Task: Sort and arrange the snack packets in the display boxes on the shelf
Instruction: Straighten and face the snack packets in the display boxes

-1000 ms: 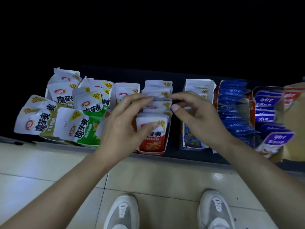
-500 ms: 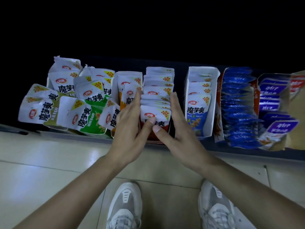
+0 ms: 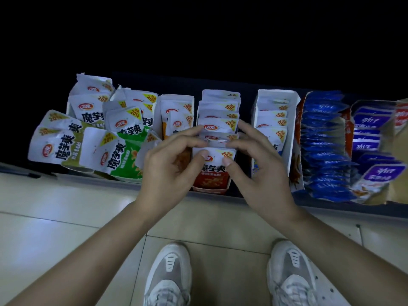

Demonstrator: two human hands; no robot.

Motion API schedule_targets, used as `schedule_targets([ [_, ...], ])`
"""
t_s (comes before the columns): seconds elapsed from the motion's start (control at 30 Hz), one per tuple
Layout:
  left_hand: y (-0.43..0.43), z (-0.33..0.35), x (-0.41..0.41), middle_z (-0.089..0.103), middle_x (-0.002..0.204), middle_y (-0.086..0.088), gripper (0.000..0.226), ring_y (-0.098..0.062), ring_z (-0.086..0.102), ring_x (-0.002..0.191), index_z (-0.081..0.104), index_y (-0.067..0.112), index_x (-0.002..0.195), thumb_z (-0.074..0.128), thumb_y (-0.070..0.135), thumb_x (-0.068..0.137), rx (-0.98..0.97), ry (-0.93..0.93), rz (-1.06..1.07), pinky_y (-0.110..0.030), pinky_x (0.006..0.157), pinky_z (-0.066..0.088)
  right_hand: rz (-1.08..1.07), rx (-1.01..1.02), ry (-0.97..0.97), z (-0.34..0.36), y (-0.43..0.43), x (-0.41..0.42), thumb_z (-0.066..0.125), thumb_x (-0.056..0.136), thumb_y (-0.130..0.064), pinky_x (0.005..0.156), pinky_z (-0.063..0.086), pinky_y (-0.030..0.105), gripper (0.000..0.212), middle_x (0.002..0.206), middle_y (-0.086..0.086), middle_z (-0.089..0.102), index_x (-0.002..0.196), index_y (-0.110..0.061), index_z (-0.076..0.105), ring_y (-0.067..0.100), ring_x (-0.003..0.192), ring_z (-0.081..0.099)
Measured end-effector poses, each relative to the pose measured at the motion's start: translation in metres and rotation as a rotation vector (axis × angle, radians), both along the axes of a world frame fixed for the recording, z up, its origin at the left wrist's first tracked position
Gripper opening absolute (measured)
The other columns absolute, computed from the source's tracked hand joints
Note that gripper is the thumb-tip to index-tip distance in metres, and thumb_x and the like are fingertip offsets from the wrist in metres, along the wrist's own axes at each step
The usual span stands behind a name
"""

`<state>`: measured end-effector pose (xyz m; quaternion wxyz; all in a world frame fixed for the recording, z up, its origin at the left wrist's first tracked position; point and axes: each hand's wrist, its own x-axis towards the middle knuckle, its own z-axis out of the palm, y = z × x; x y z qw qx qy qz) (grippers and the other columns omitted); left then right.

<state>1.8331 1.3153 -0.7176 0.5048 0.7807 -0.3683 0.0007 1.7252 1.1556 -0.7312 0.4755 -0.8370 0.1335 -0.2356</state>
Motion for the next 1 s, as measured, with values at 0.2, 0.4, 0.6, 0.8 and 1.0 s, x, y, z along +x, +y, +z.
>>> schedule_targets([
  [0.2,-0.002,0.002,0.0,0.069,0.117,-0.006,0.018,-0.012,0.065,0.113,0.073,0.004,0.111,0.069,0.008,0.094,0.01,-0.07,0.043,-0.031,0.092,0.054,-0.046,-0.076,-0.063,0.0,0.002,-0.003,0.071,0.09,-0.013,0.107,0.045,0.034,0.035,0.131,0.003,0.059,0.125,-0.007,0.067,0.01,0.126,0.054],
  [0.4,-0.011,0.019,0.03,0.074,0.098,0.009,0.014,-0.006,0.07,0.094,0.078,0.02,0.103,0.066,0.022,0.097,0.116,0.147,0.112,-0.037,0.084,0.058,-0.024,-0.031,-0.03,0.0,-0.001,-0.001,0.069,0.092,-0.015,0.103,0.048,0.041,0.036,0.132,0.0,0.058,0.127,-0.011,0.065,0.009,0.127,0.053],
  [0.6,-0.019,0.041,0.054,0.076,0.076,0.014,0.008,-0.008,0.073,0.072,0.077,0.028,0.09,0.074,0.021,0.09,0.273,0.436,-0.023,-0.018,0.062,0.058,-0.028,-0.004,-0.018,-0.004,-0.004,0.0,0.068,0.092,-0.016,0.1,0.05,0.044,0.029,0.132,-0.001,0.059,0.12,-0.012,0.067,0.012,0.125,0.055],
  [0.8,-0.016,0.043,0.06,0.077,0.083,0.01,0.01,-0.004,0.073,0.076,0.08,0.022,0.096,0.078,0.02,0.087,0.35,0.414,-0.091,-0.015,0.064,0.057,-0.031,-0.007,0.015,-0.004,-0.003,0.0,0.068,0.092,-0.017,0.1,0.049,0.045,0.019,0.134,-0.009,0.059,0.111,-0.017,0.07,0.008,0.126,0.053],
  [1.0,-0.018,0.029,0.056,0.074,0.089,0.01,0.008,-0.006,0.071,0.081,0.081,0.021,0.096,0.076,0.021,0.09,0.356,0.084,-0.036,-0.037,0.077,0.061,-0.027,0.028,-0.025,-0.007,-0.001,-0.001,0.067,0.093,-0.015,0.099,0.051,0.046,0.024,0.135,-0.004,0.058,0.117,-0.014,0.068,0.013,0.127,0.055],
])
